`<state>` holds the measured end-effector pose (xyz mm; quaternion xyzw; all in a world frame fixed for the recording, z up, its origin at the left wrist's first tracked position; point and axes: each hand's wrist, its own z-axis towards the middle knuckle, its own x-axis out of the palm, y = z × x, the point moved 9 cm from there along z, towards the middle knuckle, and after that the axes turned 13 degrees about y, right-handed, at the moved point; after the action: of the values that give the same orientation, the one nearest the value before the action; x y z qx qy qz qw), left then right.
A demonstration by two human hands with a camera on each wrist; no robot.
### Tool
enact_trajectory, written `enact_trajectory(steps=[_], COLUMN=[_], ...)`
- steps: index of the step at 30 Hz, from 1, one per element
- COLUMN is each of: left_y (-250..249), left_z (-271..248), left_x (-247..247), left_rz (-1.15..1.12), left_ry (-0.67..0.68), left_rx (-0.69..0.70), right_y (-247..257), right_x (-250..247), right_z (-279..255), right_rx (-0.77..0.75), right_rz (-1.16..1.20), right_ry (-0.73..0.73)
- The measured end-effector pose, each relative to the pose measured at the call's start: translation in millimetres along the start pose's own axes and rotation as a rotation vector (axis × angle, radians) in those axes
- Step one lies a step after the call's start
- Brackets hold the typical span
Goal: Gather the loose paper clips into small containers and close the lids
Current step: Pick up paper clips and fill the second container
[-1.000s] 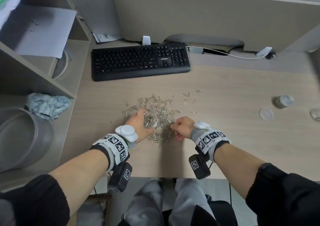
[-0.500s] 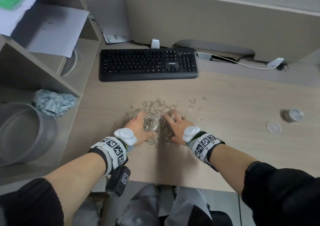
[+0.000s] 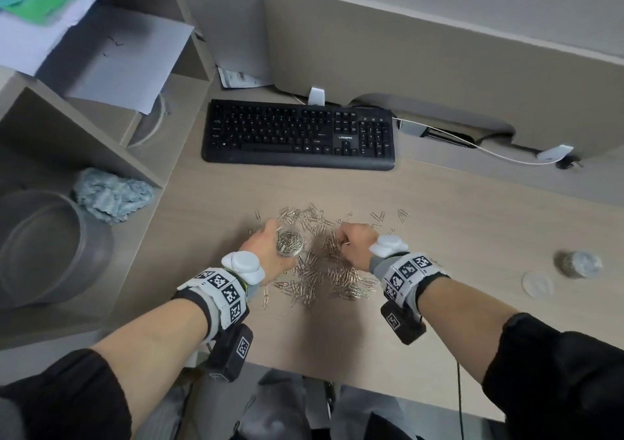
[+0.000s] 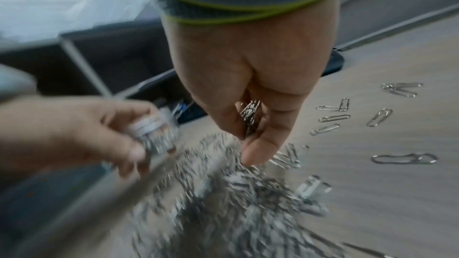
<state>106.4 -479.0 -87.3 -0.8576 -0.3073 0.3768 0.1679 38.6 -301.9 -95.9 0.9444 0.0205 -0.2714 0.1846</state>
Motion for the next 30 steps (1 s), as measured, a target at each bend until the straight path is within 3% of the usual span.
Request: enact_trajectory(steps=[3, 8, 19, 27, 30], left_y=[-12, -40, -77, -81, -86], left_z=[3, 13, 18, 17, 18], left_x=[5, 15, 20, 24, 26], left_rz=[0.002, 0.017, -0.072, -0.103, -0.094], left_ry=[-0.006, -0.028, -0.1, -0.129, -0.132], left_rx=[0.012, 0.019, 0.058, 0.053, 0.046], right_y=[-3, 26, 49, 41, 21], right_x=[-15, -39, -56, -63, -72], right_z=[-9, -25, -47, -58, -53], right_rx=[-0.06, -0.22, -0.359, -0.412, -0.384], right_rz=[0.321, 0.448, 0.014, 0.027, 0.139], right_ry=[-0.044, -0.026, -0.026, -0.046, -0.08])
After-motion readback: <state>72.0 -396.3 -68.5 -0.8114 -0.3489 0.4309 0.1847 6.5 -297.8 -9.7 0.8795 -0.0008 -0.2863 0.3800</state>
